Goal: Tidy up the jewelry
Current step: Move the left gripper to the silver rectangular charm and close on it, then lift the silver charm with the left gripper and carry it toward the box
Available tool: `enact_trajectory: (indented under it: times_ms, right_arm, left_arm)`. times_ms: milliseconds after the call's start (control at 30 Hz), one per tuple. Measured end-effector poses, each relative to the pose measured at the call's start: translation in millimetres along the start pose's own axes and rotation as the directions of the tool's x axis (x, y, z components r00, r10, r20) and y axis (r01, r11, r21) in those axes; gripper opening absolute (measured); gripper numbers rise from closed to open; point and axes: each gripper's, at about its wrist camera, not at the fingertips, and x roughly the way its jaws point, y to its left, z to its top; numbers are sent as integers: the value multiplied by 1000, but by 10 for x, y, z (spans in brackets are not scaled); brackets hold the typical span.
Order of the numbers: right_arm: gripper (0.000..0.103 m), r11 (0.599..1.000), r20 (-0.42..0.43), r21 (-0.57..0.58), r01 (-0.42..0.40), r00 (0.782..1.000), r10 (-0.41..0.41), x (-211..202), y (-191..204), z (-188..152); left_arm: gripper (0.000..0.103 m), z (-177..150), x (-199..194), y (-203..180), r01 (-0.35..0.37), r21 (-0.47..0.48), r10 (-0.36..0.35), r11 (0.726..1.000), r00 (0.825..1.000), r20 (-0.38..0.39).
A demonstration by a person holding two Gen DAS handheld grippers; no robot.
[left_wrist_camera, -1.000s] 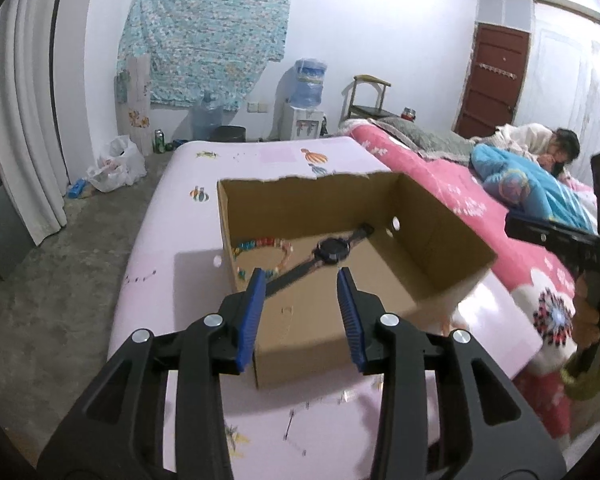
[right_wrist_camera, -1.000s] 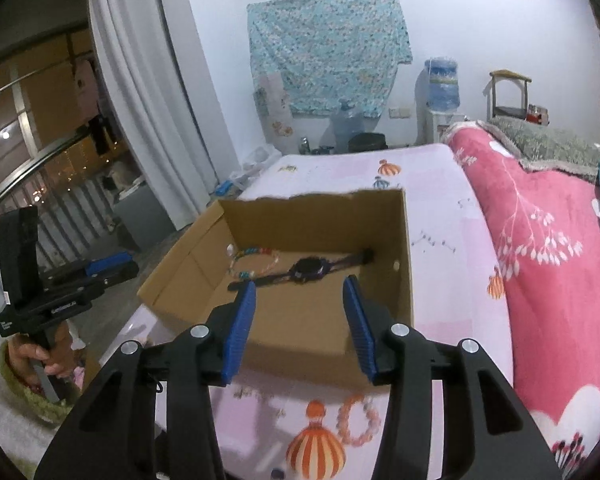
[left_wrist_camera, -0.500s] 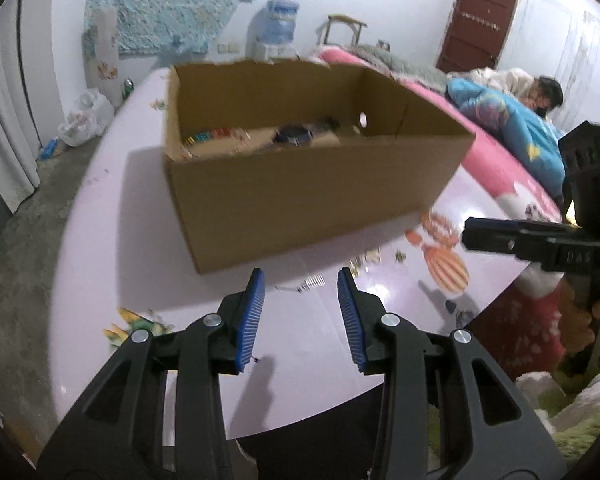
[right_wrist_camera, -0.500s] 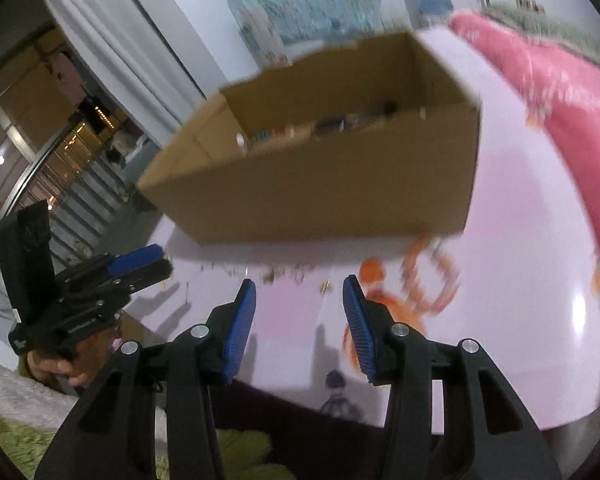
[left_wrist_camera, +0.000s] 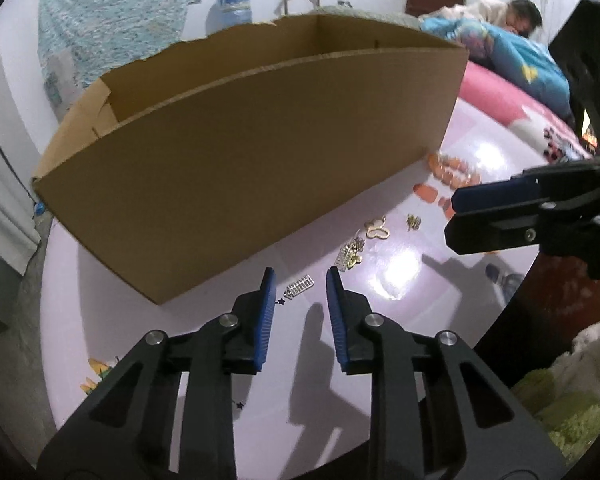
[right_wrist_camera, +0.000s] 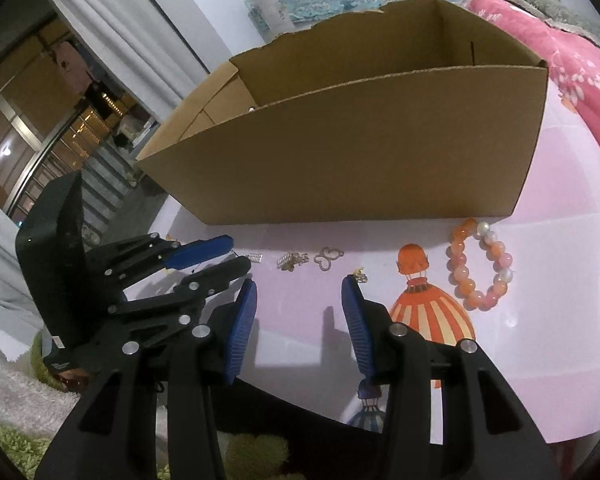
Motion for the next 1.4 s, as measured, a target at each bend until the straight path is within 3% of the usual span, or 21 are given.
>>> enact_trajectory:
  times_ms: [167,367,567,700,1033,1100,1400]
  right_arm:
    - [43,1000,-10,8,-5,1000,5,59,-28,50]
    - [43,1000,-22,16,-4,1000,4,144,-73,125]
    - [43,1000,-33,12,-7,999,7,197,-115,172]
    - [43,1000,-38,-9,-1,999,1,242,-71,204]
    - [43,987,-61,-159,-1,998,-8,526,287,304]
    - [37,981,-66,-192,5,998,-18,607,352,327]
    - [29,927,-76,-359,110,986,-147,925,543,411]
  left_arm:
    - [18,16,130,41,9,28,-8,1000,999,-54]
    - [16,24,148,123,88,52,-84,995,994,-69]
    - [4,21,139,68,100,105,-92,989,993,-72]
    - [4,5,127,16,70,116,-63,991,996,-64]
    - [4,-85,51,170,-7,-11,7,1000,998,-63]
    - [4,-96,42,204,-8,-35,6,999,998,-62]
    - [4,-114,25,191,-10,-34,9,999,999,-54]
